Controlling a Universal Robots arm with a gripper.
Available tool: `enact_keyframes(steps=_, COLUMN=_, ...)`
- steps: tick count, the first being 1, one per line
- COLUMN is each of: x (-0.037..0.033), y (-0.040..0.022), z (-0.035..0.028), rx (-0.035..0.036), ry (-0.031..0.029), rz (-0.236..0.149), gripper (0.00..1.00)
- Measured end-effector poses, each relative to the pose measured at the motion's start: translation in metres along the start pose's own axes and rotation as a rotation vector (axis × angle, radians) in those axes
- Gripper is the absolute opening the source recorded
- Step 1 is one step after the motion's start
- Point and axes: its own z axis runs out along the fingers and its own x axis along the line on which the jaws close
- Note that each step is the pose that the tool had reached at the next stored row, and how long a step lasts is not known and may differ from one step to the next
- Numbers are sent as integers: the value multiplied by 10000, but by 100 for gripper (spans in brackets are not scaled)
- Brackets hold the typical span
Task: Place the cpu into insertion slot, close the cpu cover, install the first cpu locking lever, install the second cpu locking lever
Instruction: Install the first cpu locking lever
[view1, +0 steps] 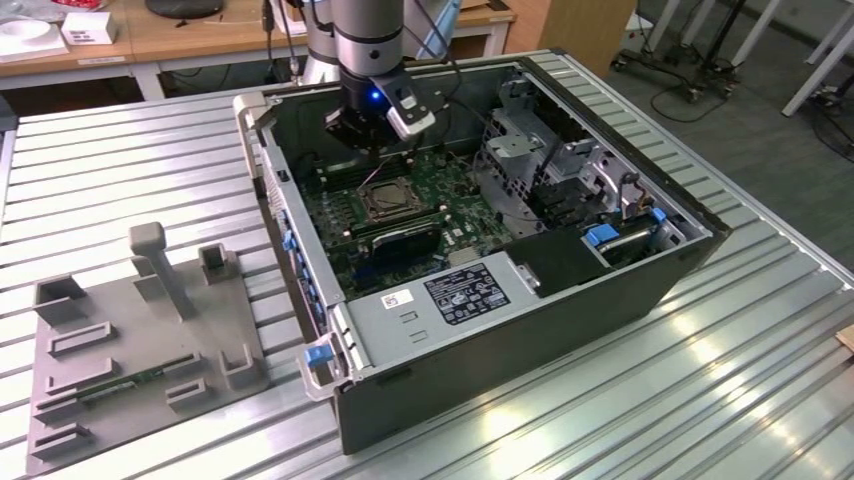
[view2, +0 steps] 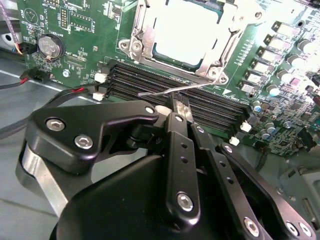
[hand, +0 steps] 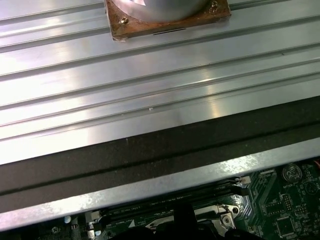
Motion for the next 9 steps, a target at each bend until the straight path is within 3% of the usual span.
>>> enact_keyframes(steps=9, x=0, y=-2, z=11, rx=1, ry=0, rz=2, gripper=11)
